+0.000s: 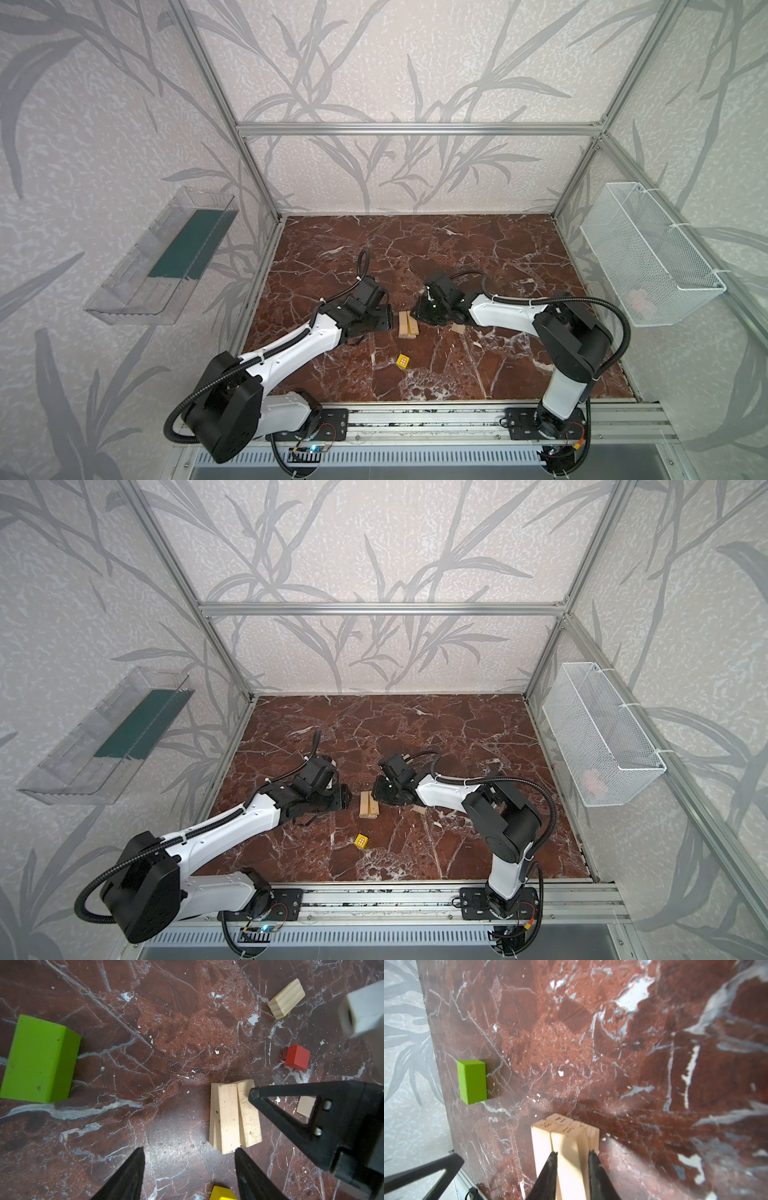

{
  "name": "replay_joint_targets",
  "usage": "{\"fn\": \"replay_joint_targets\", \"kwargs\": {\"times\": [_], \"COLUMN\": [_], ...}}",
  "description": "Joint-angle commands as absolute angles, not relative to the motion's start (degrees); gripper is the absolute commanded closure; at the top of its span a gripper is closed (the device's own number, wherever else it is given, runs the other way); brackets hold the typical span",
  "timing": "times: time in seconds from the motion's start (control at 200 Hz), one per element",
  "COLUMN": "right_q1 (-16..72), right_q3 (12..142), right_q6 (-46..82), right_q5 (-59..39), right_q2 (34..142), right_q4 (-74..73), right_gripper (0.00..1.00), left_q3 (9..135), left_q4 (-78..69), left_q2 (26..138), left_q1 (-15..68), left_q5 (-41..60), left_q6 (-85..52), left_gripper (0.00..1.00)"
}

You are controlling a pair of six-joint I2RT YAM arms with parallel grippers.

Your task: Build the wood block tower

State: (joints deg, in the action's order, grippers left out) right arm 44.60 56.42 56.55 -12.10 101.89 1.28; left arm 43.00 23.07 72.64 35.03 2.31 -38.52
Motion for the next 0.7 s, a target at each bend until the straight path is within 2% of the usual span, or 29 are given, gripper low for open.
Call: {"fn": "replay_joint_targets", "kwargs": {"times": [0.0,0.27,0.695], "right_q1": [45.26,46.03,47.55], "right_q3": [55.02,52.87,51.95], "right_q6": [57.68,58.61,59.67], "right_q5": [-11.69,-11.77,-12.84], "right_q2": [98.78,98.13,98.14], "right_q4": [1.47,0.87,-0.88], "right_gripper": [0.69,0.6,0.59], "left_q3": [44.06,44.27,44.12], "left_q4": [22.79,22.68,22.84], "left_q2": [73.21,73.73,73.73], "left_q1": [34.74,34.72,34.73], "left_q5": [2.81,3.84,3.81], "left_q6": [-38.31,-38.27,-38.1], "left_gripper": [0.33,0.33,0.33]}}
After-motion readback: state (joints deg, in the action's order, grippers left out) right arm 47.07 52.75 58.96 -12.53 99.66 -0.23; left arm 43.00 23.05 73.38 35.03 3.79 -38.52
